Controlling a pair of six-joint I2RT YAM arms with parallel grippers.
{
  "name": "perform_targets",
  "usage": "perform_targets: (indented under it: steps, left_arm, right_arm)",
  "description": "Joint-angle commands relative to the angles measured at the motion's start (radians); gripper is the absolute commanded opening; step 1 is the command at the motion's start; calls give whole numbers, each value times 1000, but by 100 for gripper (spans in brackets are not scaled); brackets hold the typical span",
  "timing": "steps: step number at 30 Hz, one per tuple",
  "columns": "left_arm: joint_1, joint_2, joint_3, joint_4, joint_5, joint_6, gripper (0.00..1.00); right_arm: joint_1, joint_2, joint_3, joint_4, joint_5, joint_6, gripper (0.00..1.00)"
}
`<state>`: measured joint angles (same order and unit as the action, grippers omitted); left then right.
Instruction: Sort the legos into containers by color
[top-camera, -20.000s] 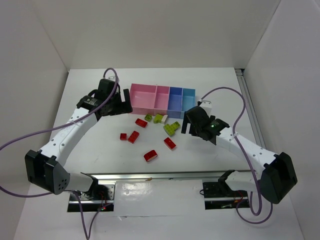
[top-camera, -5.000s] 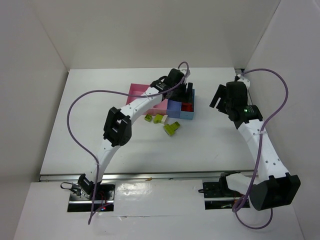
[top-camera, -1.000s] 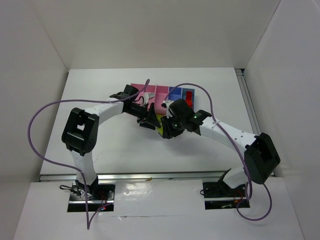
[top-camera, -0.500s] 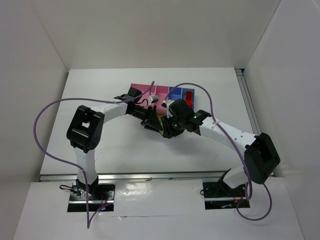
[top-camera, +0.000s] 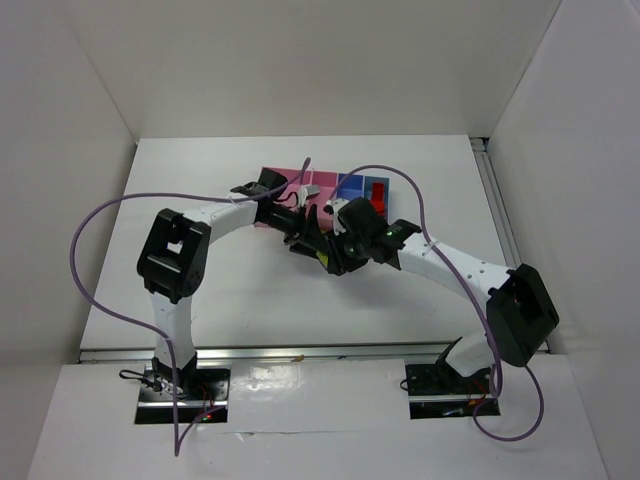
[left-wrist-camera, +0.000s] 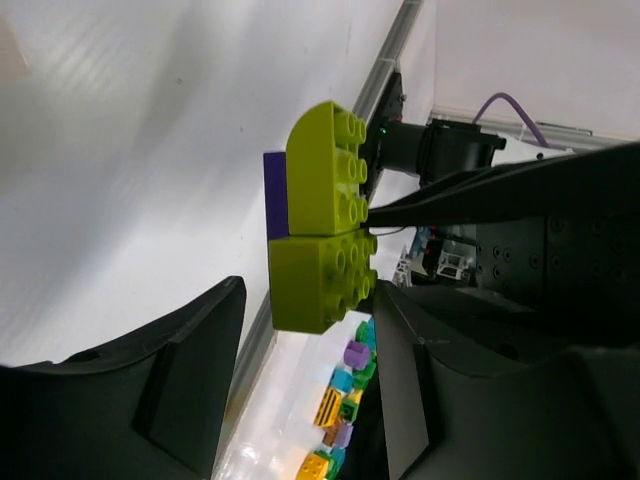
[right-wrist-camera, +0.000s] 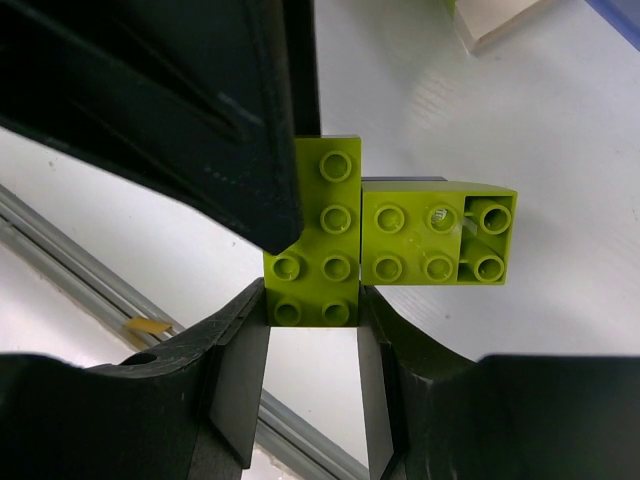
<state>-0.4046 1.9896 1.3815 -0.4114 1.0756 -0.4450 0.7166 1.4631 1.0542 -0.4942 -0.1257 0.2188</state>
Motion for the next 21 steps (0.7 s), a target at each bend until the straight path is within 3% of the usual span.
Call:
perform_targets:
  steps: [1, 10, 11, 16, 21]
  left_arm:
    - [-5, 17, 53, -29, -13, 31, 65]
    - [-5, 8, 93, -38, -49, 31, 55]
    - [-5, 8, 93, -38, -30, 31, 49]
    - [-5, 8, 93, -49, -39, 31, 40]
    - [-5, 8, 93, -49, -39, 42, 19]
  right_arm:
    - [1, 0, 7, 26, 12, -10, 15]
    - [1, 19, -2, 26, 12, -10, 15]
    - [1, 19, -2, 26, 12, -10, 15]
    - [1, 19, -2, 26, 21, -10, 15]
    - [1, 28, -2, 26, 21, -10, 15]
